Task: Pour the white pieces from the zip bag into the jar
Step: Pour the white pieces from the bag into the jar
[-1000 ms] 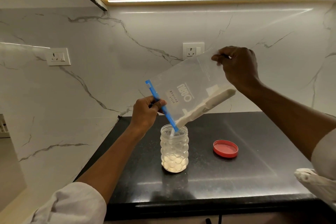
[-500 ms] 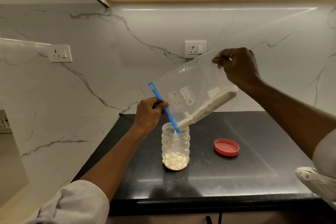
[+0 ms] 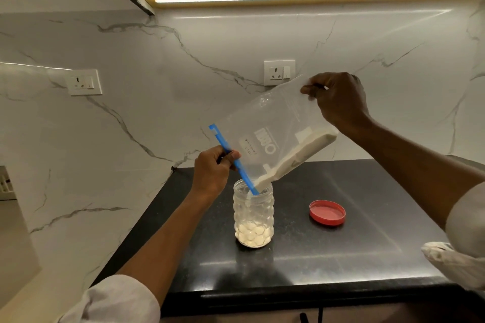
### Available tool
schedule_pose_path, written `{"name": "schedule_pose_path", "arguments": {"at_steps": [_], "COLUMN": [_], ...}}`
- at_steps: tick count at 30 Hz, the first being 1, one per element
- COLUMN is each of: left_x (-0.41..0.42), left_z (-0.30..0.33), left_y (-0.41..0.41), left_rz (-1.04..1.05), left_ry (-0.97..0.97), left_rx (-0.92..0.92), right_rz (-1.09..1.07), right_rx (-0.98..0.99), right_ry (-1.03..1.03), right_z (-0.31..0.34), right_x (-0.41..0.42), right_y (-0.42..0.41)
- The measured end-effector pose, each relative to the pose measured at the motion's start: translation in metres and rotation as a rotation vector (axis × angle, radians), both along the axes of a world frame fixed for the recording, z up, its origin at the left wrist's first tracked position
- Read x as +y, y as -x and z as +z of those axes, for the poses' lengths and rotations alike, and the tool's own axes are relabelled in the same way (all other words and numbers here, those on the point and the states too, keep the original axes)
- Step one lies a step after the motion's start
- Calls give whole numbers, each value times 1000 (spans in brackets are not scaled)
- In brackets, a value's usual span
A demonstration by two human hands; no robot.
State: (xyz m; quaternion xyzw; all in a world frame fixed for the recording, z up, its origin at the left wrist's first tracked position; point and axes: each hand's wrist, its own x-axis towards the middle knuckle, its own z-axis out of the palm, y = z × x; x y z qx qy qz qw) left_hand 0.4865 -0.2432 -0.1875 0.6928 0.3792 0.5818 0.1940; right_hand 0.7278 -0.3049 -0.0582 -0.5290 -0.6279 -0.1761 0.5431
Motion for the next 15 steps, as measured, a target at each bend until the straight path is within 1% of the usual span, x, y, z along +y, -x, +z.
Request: {"name": "schedule_pose_path", "arguments": {"at_steps": [2,5,8,11,15], "left_x": [0,-1,-1,-1,-2], "left_z": [-3,-3,0,1,5], "left_y": [0,-1,0,-1,-2], "left_rz": [2,5,-7,4,4], "left_ry": [8,11,7,-3,-20], "left_rx": [-10,-11,-19,-5,-13], "right_rz": [5,3,-1,1,-2], "right_rx": [17,-25,9,-10,24], "right_ry": [-24,20,-37,-2,-46], "right_z": [0,0,2,2,3], "right_x": [-1,-1,-3,-3,-5], "right_y": [0,1,0,1,-1]}}
